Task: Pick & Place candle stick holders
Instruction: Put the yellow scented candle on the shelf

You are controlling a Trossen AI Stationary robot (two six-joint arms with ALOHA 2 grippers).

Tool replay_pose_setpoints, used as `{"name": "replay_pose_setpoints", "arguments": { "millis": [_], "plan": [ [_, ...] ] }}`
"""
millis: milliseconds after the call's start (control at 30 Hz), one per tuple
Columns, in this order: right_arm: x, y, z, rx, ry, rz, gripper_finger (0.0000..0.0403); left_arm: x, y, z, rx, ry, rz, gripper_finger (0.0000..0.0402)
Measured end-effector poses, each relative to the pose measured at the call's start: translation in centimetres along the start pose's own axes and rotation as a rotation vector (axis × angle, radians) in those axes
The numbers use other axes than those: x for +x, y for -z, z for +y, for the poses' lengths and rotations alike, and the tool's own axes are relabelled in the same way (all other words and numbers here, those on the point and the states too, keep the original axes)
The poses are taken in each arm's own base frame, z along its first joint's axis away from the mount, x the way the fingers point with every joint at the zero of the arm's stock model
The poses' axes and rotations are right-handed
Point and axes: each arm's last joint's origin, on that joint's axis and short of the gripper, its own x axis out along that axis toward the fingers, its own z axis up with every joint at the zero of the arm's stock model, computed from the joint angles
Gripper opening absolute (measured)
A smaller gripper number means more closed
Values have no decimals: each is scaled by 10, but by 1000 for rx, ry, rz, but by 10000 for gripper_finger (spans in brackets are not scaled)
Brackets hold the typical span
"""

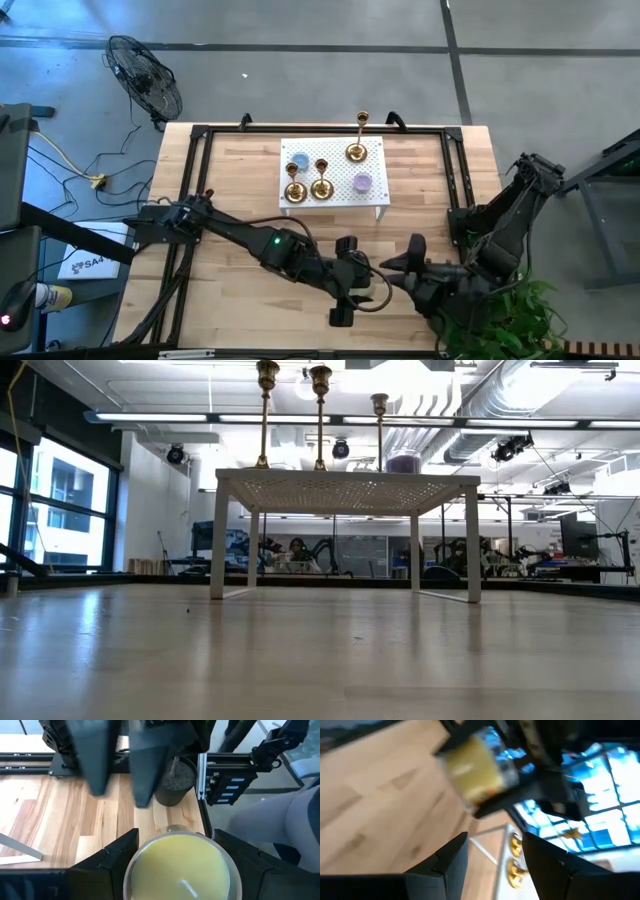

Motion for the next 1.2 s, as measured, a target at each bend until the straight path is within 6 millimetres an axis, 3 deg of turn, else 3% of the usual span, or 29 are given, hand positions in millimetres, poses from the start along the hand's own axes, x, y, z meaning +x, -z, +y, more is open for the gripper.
{"name": "replay_pose_setpoints", "arguments": {
  "millis": [267,433,600,867,1200],
  "plan": [
    [-8,-3,2,-95,111,13,181,1,2,1,-2,-17,18,222],
    [-12,-11,-3,-13,224,-2,181,0,3,1,18,-23,23,222],
    [-8,-12,-8,-110,248,14,181,0,2,4,67,-28,26,222],
    [-4,-9,-13,-308,170,-1,181,-29,-7,22,82,-57,50,222],
    [4,-4,-21,-274,239,77,181,-30,-8,23,87,-20,61,222]
  ]
}}
